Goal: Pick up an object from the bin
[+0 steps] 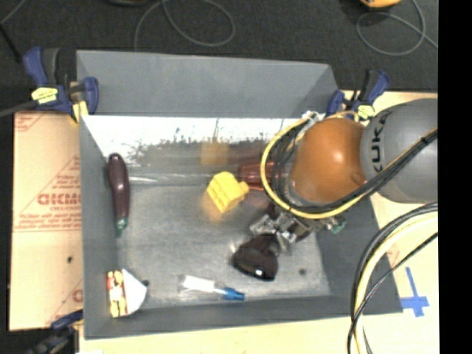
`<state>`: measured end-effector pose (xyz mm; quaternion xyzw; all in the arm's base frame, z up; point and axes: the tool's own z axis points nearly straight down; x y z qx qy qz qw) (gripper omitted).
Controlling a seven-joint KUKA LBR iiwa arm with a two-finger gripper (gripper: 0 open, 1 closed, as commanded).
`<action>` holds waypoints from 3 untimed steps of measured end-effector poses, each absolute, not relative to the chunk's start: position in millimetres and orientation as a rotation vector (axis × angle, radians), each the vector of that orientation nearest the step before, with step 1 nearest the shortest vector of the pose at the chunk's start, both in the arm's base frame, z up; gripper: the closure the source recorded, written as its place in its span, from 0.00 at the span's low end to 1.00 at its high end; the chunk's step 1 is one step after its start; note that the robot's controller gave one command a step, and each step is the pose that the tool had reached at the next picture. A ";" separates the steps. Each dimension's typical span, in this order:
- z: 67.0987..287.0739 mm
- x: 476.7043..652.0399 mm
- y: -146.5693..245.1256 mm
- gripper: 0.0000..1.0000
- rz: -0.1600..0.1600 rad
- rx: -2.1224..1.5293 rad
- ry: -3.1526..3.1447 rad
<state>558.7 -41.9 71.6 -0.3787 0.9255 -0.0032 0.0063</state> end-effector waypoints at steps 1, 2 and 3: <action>71.6 558.8 -41.9 1.00 -0.010 -1.185 2.896; 75.6 557.8 -41.9 1.00 -0.009 -1.184 2.897; 87.8 558.2 -42.3 1.00 -0.011 -1.182 2.897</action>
Offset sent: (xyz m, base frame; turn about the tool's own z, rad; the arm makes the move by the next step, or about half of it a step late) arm 0.0001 0.0000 0.0434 0.0000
